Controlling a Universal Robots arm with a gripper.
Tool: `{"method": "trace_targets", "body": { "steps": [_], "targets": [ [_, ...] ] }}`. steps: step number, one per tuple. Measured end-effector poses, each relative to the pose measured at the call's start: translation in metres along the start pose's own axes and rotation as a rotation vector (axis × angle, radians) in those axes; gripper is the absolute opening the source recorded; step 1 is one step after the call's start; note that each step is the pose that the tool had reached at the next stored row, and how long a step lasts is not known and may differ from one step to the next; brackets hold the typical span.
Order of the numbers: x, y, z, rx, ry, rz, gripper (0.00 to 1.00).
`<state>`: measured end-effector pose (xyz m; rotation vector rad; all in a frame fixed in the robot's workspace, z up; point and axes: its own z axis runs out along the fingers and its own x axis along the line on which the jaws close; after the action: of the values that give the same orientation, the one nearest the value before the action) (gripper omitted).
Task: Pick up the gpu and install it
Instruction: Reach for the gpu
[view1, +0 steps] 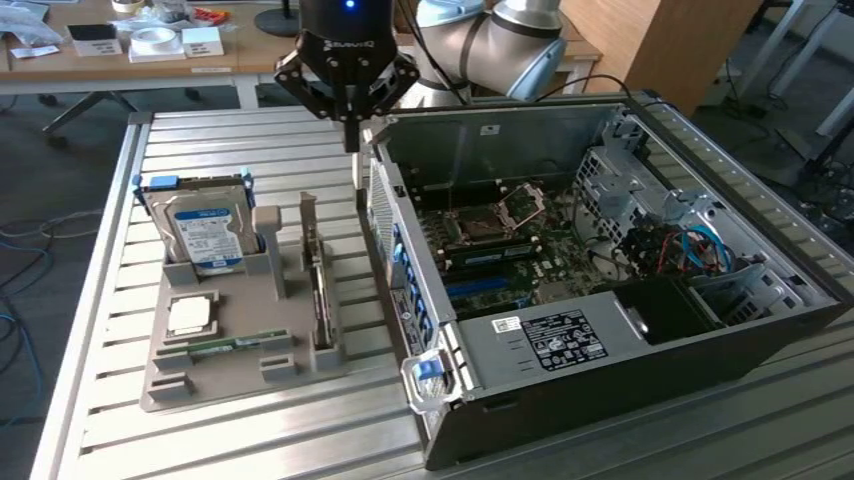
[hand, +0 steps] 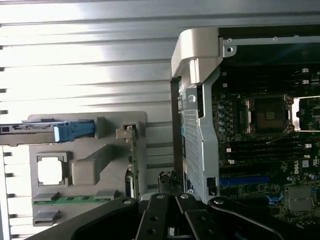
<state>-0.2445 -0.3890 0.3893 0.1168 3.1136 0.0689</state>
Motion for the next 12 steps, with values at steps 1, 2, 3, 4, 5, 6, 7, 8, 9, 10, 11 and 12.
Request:
{"method": "trace_targets", "body": {
  "steps": [1,2,3,4,5,6,7,8,9,10,11,12],
  "targets": [
    [0.003,0.0,0.0,0.0001,0.0,0.0,0.11],
    [0.006,-0.0001,0.0,0.0,0.0,0.0,0.11],
    [0.01,-0.0001,0.0,0.0,0.0,0.0,0.11],
    [0.013,-0.0002,0.0,0.0,0.0,0.0,0.11],
    [0.016,-0.0003,0.0,0.0,0.0,0.0,0.11],
    [0.019,-0.0004,0.0,0.0,0.0,0.0,0.11],
    [0.022,-0.0004,0.0001,0.0,0.0,0.0,0.11],
    [0.025,-0.0004,0.0002,0.0,0.0,0.0,0.11],
    [0.028,-0.0004,0.0003,0.0,0.0,0.0,0.11],
    [0.031,-0.0005,0.0004,0.0,0.0,0.0,0.11],
    [0.034,-0.0005,0.0004,0.0,0.0,0.0,0.11],
    [0.037,-0.0006,0.0005,0.0,-0.0001,0.0,0.11]
  ]
}}
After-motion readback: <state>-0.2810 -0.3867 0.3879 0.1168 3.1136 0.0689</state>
